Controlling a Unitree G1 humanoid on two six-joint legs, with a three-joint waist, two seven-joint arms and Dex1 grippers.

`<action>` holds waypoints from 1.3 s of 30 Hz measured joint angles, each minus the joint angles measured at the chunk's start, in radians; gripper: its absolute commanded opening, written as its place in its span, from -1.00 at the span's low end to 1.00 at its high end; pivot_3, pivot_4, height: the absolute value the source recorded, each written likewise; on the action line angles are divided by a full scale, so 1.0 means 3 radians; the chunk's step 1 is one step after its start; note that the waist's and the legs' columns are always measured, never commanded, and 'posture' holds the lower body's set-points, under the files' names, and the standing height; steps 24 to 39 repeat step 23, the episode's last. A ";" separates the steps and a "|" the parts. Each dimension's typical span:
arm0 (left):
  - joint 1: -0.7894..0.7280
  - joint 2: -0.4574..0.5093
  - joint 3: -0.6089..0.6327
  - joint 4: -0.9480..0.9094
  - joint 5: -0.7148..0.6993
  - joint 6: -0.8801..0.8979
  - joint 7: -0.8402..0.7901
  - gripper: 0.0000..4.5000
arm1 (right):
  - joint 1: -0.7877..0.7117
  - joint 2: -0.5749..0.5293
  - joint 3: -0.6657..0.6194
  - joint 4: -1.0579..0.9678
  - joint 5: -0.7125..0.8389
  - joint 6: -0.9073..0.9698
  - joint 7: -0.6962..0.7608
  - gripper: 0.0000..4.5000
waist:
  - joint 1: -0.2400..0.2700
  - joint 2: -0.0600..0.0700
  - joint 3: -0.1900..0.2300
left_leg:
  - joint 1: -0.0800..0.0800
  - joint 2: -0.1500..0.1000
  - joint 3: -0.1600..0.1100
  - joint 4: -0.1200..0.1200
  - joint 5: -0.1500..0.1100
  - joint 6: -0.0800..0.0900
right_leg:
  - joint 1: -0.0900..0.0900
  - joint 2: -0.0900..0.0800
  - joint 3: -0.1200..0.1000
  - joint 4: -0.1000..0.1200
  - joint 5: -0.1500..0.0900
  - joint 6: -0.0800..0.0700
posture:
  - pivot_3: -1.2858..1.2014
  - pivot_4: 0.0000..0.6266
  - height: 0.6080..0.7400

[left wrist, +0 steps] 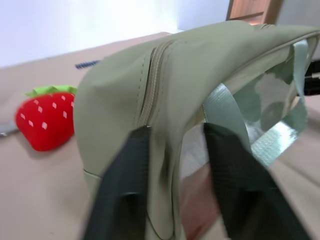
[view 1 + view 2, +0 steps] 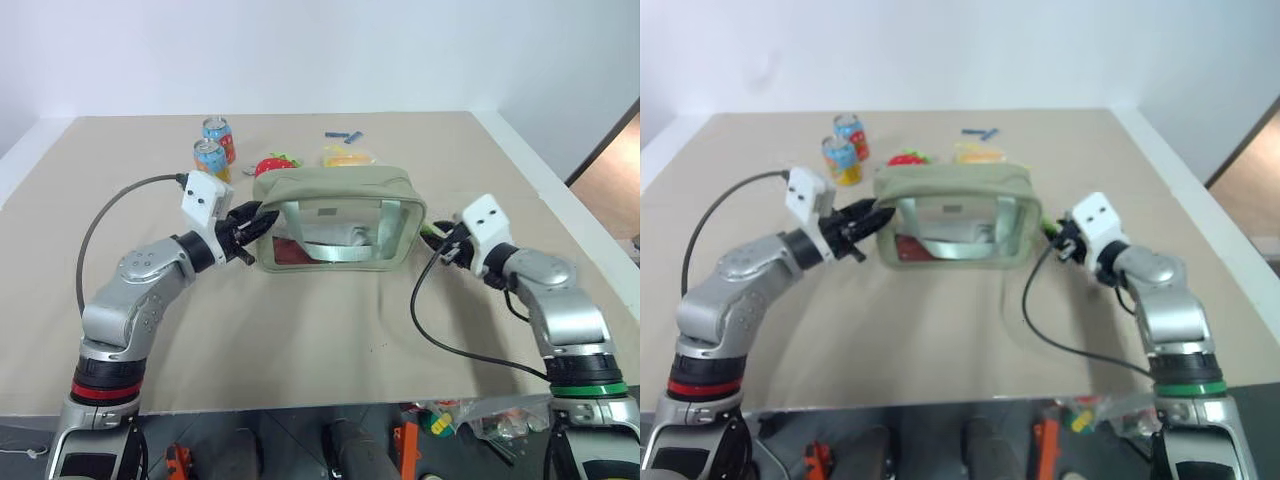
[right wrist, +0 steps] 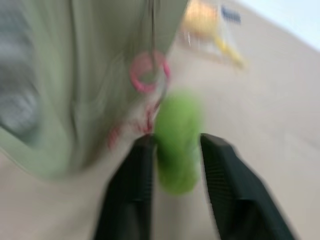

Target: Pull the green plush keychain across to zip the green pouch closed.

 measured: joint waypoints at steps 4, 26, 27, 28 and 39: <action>-0.0028 0.0089 0.0075 -0.0001 -0.0137 0.0078 -0.0092 0.82 | 0.0120 -0.0162 -0.0241 -0.0290 0.0317 0.0081 0.0243 0.79 | 0.0001 0.0000 0.0000 | 0.0001 0.0000 -0.0002 -0.0001 0.0000 0.0000 | 0.0000 0.0000 -0.0002 0.0000 -0.0001 -0.0002 | 0.03 -0.52 1.00; 0.1111 0.0540 0.0547 -0.0520 -0.0203 -0.0002 -0.0159 1.00 | 0.1138 -0.0212 -0.0776 -0.1511 0.1337 0.0625 0.0377 0.99 | -0.0002 -0.0003 -0.0002 | 0.0004 0.0006 -0.0002 -0.0006 -0.0003 0.0003 | 0.0000 0.0003 -0.0002 0.0000 -0.0011 -0.0014 | 0.03 -0.52 1.00; 0.1111 0.0540 0.0547 -0.0520 -0.0203 -0.0002 -0.0159 1.00 | 0.1138 -0.0212 -0.0776 -0.1511 0.1337 0.0625 0.0377 0.99 | -0.0002 -0.0003 -0.0002 | 0.0004 0.0006 -0.0002 -0.0006 -0.0003 0.0003 | 0.0000 0.0003 -0.0002 0.0000 -0.0011 -0.0014 | 0.03 -0.52 1.00; 0.1111 0.0540 0.0547 -0.0520 -0.0203 -0.0002 -0.0159 1.00 | 0.1138 -0.0212 -0.0776 -0.1511 0.1337 0.0625 0.0377 0.99 | -0.0002 -0.0003 -0.0002 | 0.0004 0.0006 -0.0002 -0.0006 -0.0003 0.0003 | 0.0000 0.0003 -0.0002 0.0000 -0.0011 -0.0014 | 0.03 -0.52 1.00; 0.1111 0.0540 0.0547 -0.0520 -0.0203 -0.0002 -0.0159 1.00 | 0.1138 -0.0212 -0.0776 -0.1511 0.1337 0.0625 0.0377 0.99 | -0.0002 -0.0003 -0.0002 | 0.0004 0.0006 -0.0002 -0.0006 -0.0003 0.0003 | 0.0000 0.0003 -0.0002 0.0000 -0.0011 -0.0014 | 0.03 -0.52 1.00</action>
